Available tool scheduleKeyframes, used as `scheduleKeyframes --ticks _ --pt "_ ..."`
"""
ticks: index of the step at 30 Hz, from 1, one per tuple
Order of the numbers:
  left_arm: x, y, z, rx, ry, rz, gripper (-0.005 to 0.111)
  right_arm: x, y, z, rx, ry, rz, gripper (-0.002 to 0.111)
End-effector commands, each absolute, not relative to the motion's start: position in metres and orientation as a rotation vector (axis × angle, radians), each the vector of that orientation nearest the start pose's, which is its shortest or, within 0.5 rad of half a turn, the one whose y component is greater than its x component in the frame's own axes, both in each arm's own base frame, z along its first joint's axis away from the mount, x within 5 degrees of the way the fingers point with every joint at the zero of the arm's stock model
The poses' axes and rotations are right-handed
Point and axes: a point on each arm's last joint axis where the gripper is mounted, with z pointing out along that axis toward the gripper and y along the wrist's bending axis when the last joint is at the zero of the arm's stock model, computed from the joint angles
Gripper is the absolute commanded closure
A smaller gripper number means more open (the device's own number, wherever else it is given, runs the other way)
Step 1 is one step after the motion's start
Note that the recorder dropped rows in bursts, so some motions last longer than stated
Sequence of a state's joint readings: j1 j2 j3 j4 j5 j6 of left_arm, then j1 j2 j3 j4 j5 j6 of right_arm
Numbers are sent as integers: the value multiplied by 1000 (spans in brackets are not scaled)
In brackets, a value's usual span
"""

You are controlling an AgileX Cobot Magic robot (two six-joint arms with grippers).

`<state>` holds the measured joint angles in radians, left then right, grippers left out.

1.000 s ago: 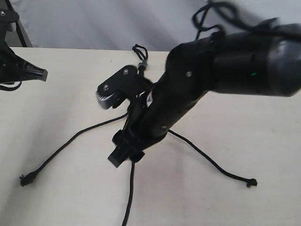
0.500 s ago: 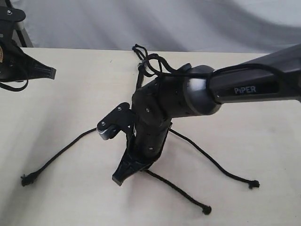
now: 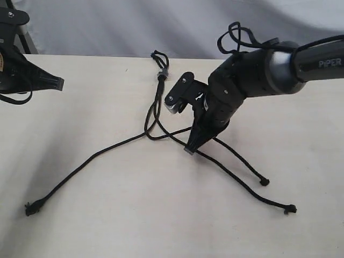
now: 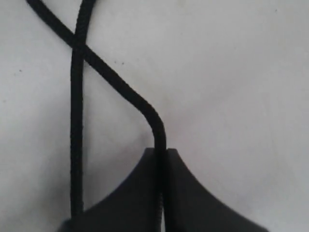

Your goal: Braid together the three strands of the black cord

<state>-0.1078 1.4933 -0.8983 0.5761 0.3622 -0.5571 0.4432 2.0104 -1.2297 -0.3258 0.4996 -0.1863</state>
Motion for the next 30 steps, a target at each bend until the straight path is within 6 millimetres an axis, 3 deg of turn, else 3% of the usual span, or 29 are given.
scheduleKeyframes --ticks 1,6,9,13,17,20,24,27,30 --pt "305 -15 240 8 2378 168 107 367 153 118 -1197 2514 -229 108" --pt "305 -15 240 9 2376 166 107 341 173 110 -1140 2733 -73 108" --pt "305 -15 240 9 2376 166 107 317 192 109 -1308 2811 26 108" --pt "305 -15 240 7 2377 165 107 287 224 115 -1622 2714 130 108" --pt "305 -15 240 7 2377 165 107 281 237 142 -1687 2535 70 108" --pt "305 -15 240 7 2377 165 107 286 230 168 -1633 2457 38 108" --pt "305 -15 240 7 2377 165 107 302 207 196 -1434 2447 13 108" --pt "305 -15 240 -7 2379 154 107 317 184 200 -1295 2501 8 108" --pt "305 -15 239 -8 2381 155 107 329 161 187 -1198 2590 9 108"
